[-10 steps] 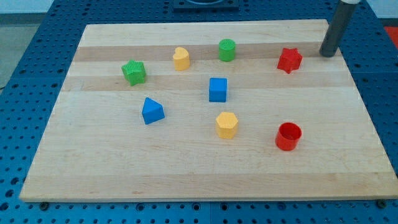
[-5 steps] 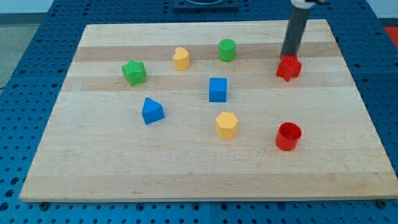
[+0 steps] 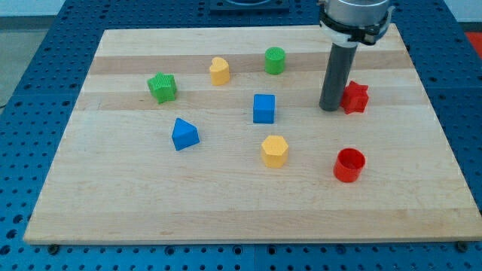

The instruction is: Move the red star above to the red circle

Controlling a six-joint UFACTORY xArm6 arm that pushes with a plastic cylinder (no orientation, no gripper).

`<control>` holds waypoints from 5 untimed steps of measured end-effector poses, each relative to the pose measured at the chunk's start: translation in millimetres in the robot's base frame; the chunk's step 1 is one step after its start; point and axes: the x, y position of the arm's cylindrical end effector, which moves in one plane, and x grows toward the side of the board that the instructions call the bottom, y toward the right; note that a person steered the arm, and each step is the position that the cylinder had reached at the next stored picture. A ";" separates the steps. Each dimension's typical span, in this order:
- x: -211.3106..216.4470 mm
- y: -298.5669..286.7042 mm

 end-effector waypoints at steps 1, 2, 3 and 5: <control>12.2 -3.4; 74.8 25.4; 136.5 123.1; 210.3 144.6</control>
